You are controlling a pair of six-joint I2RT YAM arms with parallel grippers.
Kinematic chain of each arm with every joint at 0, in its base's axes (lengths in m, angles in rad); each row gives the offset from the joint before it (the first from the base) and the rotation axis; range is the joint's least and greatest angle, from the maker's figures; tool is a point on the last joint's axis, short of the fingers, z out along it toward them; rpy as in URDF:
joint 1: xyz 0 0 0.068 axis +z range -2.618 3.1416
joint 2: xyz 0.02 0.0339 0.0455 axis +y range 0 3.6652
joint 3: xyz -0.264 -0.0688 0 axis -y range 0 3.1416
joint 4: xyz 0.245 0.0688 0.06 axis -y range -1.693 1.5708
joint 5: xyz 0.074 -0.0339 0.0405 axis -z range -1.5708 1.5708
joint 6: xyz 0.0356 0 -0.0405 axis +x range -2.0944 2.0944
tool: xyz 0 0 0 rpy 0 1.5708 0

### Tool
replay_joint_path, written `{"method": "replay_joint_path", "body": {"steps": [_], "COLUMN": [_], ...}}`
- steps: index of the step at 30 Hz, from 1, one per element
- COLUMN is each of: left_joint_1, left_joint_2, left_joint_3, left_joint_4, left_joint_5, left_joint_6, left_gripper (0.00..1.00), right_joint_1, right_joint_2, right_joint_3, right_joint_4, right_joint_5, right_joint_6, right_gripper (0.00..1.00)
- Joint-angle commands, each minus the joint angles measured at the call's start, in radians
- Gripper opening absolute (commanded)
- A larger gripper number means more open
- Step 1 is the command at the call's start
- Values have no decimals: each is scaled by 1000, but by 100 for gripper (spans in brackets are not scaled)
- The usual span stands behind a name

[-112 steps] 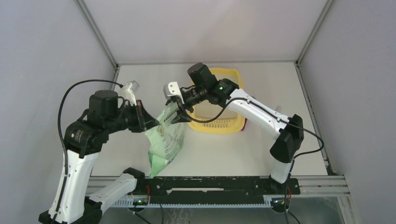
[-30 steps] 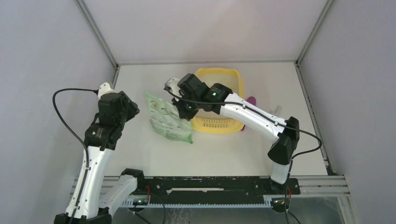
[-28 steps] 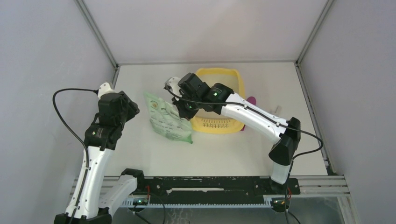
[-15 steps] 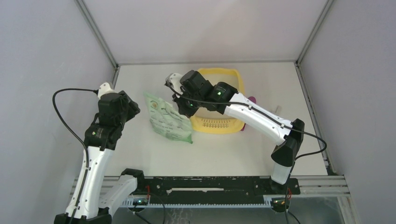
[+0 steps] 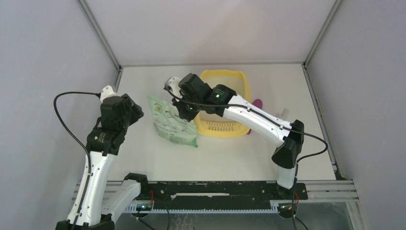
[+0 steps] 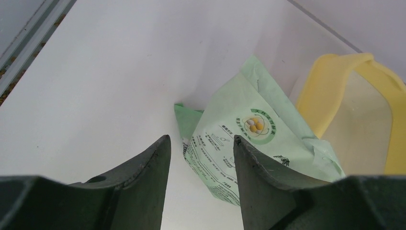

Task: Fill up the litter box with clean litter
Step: Open the cat litter bag at the center of the board.

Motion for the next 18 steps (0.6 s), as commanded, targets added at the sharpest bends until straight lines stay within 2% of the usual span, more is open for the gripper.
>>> {"method": "replay_joint_path", "body": {"steps": [1,8,15,18], "left_joint_1": [5,5,5,5], "left_joint_2": [-17,-20,-20,-21], "left_joint_3": [-21,-16,-22,-24], "left_joint_4": [25,26,27,28], "left_joint_5": [12,15,20,20], "left_joint_6": [13,14,11,11], "left_gripper": [56,56,56,56], "right_joint_1": [10,0,-12,-10], "right_joint_2": [18,60,154,193], "right_joint_3": [41,50,123,147], "right_joint_4": [16,13,-73,-107], "right_joint_5": [5,8,-22,-40], "right_joint_6": [-2,1,4,-2], "right_gripper": [0,0,0,3]}}
